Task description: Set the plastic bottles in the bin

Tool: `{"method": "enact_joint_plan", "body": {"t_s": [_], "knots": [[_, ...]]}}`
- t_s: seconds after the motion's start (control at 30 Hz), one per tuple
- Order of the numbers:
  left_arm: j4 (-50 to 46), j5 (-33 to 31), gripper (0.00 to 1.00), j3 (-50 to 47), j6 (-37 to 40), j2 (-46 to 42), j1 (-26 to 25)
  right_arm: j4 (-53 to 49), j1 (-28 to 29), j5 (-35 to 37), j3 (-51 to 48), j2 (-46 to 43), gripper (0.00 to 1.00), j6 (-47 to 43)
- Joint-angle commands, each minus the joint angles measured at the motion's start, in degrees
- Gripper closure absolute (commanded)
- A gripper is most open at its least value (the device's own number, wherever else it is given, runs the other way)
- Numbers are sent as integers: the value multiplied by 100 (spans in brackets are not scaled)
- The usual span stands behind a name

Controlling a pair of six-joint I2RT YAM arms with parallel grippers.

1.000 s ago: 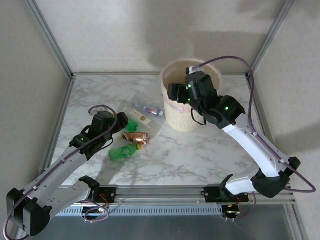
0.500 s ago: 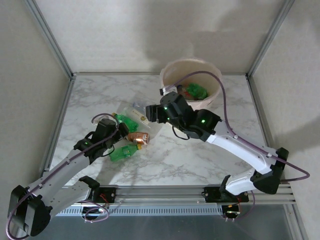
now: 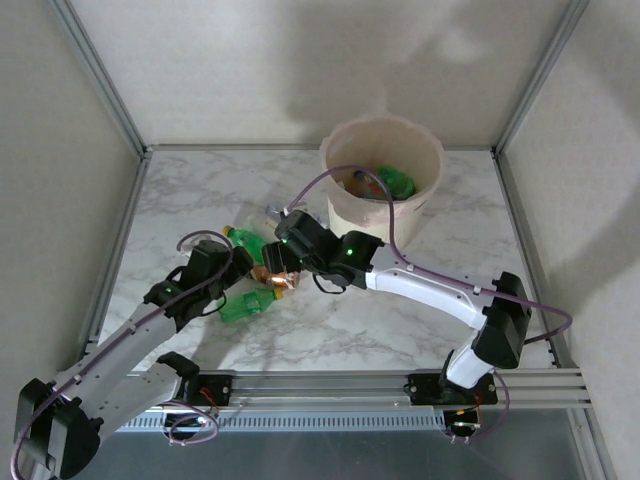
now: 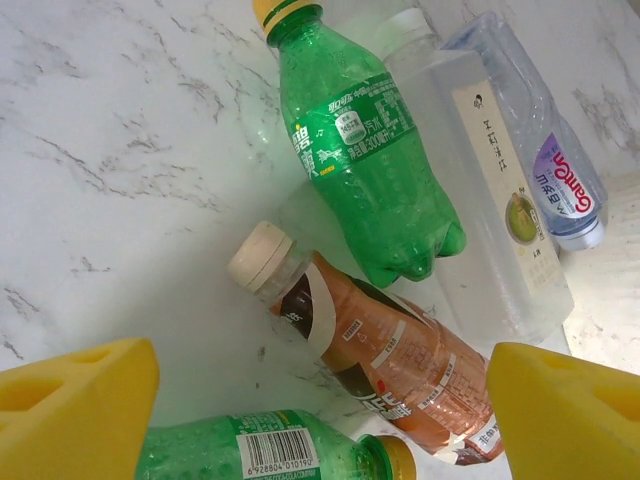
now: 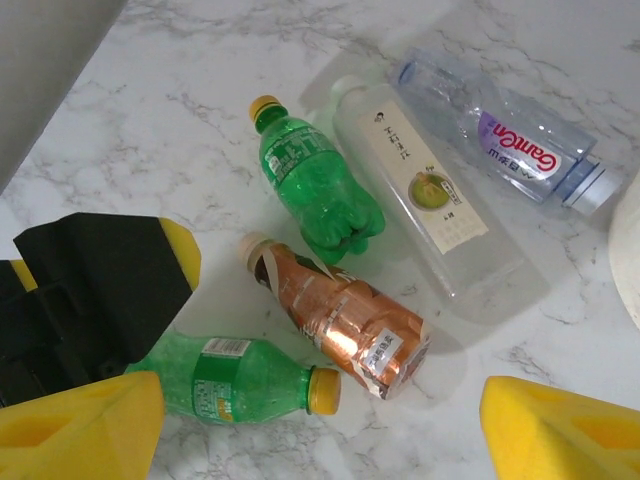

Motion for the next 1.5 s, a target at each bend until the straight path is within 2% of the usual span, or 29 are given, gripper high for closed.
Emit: {"method": "enact_joint_plan", "body": {"t_s": [0.0,0.3,0.5,0.63,0.77,0.83,0.93,1.17,1.47], "knots": [[-125,33,15,-169,20,50,52,170,49,-14,-176,7,17,227],[-60,432,13,-346,282,293,-69,284,43,80,-619,-404,16,497],[-268,512,12,-387,411,237,-547,239,46,214,-841,-672,14,609],[-250,409,12,-451,279,319,-993,189,48,241,-930,-733,14,680],[-217,526,12,-515,198,443,-1232,190,51,261,-1082,-887,14,757],[-245,635,6,-488,216,461,-1345,161,49,285,-1117,-937,14,782],[-261,666,5,-439,236,416,-1581,97,37,361,-1152,-989,14,803],[-328,262,7,-286,327,906,-2151,43,34,478,-1202,-1072,13,843],[-378,-308,16,134,453,1885,-2866,-108,5,592,-1344,-1331,13,960]]}}
